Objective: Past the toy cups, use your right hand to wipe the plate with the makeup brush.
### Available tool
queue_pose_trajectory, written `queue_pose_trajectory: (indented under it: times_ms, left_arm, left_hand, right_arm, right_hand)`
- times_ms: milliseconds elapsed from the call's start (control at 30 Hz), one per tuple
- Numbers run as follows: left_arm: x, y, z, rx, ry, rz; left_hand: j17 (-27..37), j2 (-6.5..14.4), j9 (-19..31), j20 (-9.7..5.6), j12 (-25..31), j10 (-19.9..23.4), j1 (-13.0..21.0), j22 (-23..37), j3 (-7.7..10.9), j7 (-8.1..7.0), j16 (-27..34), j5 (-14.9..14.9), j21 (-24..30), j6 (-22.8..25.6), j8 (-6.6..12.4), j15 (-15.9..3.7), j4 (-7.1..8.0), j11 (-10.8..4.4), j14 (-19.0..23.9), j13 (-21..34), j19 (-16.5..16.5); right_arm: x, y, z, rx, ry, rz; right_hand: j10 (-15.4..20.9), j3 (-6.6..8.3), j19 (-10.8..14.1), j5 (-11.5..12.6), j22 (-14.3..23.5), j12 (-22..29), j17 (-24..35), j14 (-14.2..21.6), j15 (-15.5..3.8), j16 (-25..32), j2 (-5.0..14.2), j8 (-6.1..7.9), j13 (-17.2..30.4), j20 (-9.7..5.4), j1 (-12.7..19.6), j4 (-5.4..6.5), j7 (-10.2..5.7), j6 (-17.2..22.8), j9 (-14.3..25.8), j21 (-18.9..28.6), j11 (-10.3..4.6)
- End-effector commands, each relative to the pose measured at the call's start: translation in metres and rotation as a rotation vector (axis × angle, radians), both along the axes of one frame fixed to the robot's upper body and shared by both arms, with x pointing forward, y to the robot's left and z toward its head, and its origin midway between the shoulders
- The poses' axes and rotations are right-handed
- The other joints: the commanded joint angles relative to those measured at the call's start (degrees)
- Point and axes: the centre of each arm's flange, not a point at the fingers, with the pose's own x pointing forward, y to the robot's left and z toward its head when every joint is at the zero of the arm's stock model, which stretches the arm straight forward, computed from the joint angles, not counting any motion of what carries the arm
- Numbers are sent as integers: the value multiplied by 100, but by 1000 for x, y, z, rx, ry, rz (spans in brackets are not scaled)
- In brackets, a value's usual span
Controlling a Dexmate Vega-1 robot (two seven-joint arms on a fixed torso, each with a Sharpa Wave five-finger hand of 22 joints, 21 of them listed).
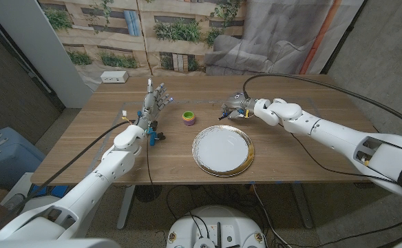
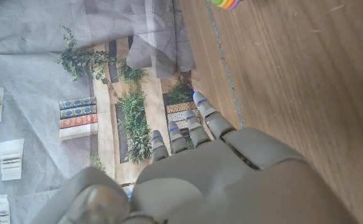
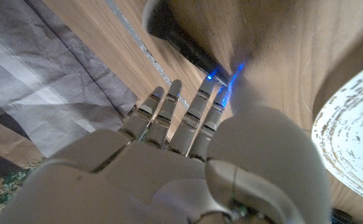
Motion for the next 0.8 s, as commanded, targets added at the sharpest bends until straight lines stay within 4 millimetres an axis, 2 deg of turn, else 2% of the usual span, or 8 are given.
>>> queue_pose_trajectory:
  times_ms: [33, 367, 633, 800]
  left_arm:
    - [0, 0, 0, 0, 0, 0]
    - [0, 0, 0, 0, 0, 0]
    - [0, 0, 0, 0, 0, 0]
    - [0, 0, 0, 0, 0, 0]
  left_hand:
    - [10, 83, 13, 8, 41, 2, -7, 26, -8, -48, 20, 20, 38, -7, 21, -75, 39, -50, 50, 16, 45]
    - [10, 83, 13, 5, 42, 4, -7, 26, -9, -48, 18, 20, 37, -7, 21, -79, 39, -55, 45, 16, 44]
    - [9, 83, 13, 5, 41, 4, -7, 26, -8, -48, 18, 20, 38, -7, 21, -77, 39, -60, 46, 16, 46]
    - [9, 84, 13, 5, 42, 5, -7, 26, -8, -48, 19, 20, 38, -7, 21, -78, 39, -63, 47, 16, 46]
  right_arm:
    - [2, -3, -6, 15, -41, 36]
    - [7, -9, -10, 30, -44, 57]
    - [9, -12, -10, 33, -31, 67]
    - [7, -11, -8, 41, -35, 81]
  right_hand:
    - [191, -64, 74, -5, 31, 91, 24, 117, -902, 78, 34, 129, 57, -14, 95, 19, -2, 175, 46, 21, 2]
    - [441, -75, 208, 1, 33, 186, 51, 341, -926, 167, 146, 330, 117, -77, 141, 53, 6, 436, 115, 49, 5]
    - [646, -30, 263, 9, 39, 238, -16, 491, -935, 91, 361, 454, 137, -164, 23, 149, 13, 624, 147, 45, 4]
    - [672, -7, 279, 7, 40, 232, -41, 525, -934, 57, 432, 440, 128, -216, -21, 179, 14, 619, 117, 47, 3]
